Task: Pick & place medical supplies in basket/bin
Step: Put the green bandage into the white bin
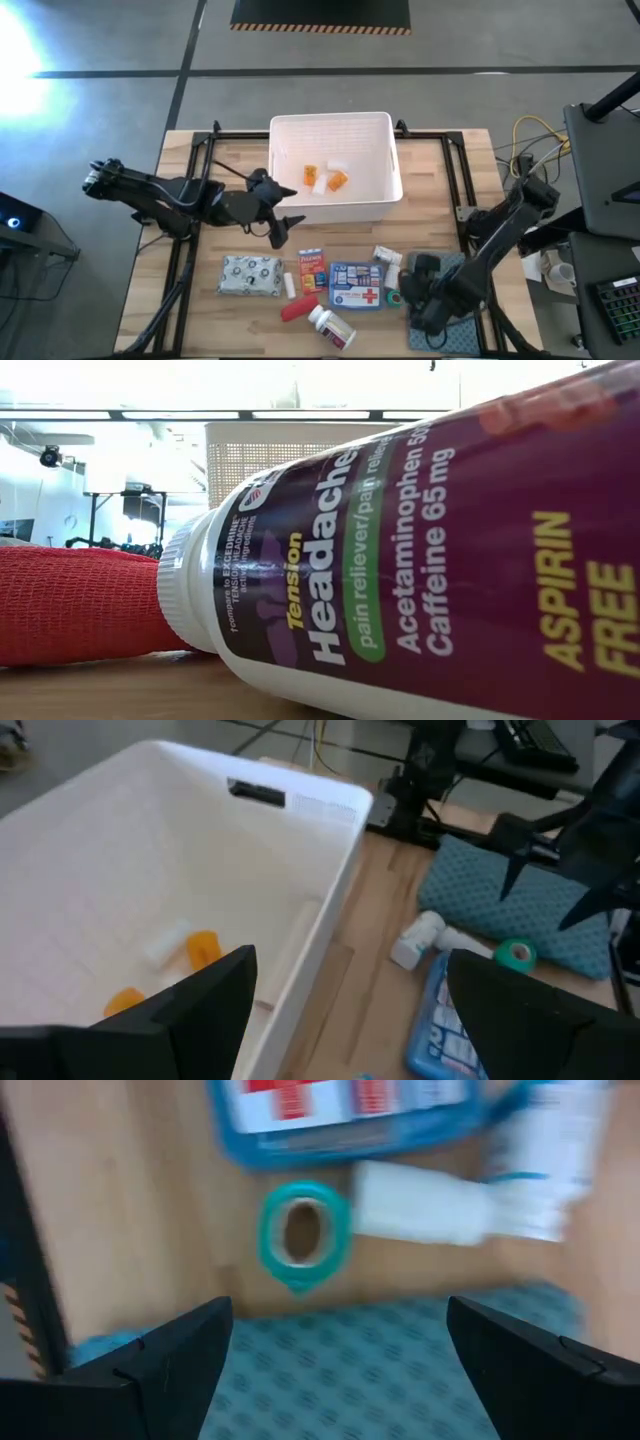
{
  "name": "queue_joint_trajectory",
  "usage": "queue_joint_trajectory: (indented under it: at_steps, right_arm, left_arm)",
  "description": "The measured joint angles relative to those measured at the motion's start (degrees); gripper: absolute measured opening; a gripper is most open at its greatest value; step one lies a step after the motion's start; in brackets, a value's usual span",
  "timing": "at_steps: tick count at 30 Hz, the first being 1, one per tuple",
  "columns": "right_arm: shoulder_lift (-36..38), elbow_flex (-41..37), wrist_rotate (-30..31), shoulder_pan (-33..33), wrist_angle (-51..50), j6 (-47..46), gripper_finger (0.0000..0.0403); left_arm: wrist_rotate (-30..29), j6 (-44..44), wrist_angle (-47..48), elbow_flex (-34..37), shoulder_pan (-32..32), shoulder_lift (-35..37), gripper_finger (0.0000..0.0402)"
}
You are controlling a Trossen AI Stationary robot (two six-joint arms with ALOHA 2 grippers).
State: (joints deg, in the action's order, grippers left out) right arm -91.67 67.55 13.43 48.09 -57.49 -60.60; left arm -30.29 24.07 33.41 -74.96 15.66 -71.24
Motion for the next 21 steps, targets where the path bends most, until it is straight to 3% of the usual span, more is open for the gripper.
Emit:
queue_joint_trajectory:
  at_steps: [12,21]
  right_arm:
    - [-4.05,-5.01,1.09,1.06,17.13,-6.17,0.0359]
    - [-5.41,-7.67,5.59,1.08,18.59,-10.68,0.0359]
  left_arm:
    - [0.00,5.51,6.37,0.44,1.63,-0.09,0.0306]
    - [-0.02,6.34,8.72,0.42,2.45,0.04,0.0306]
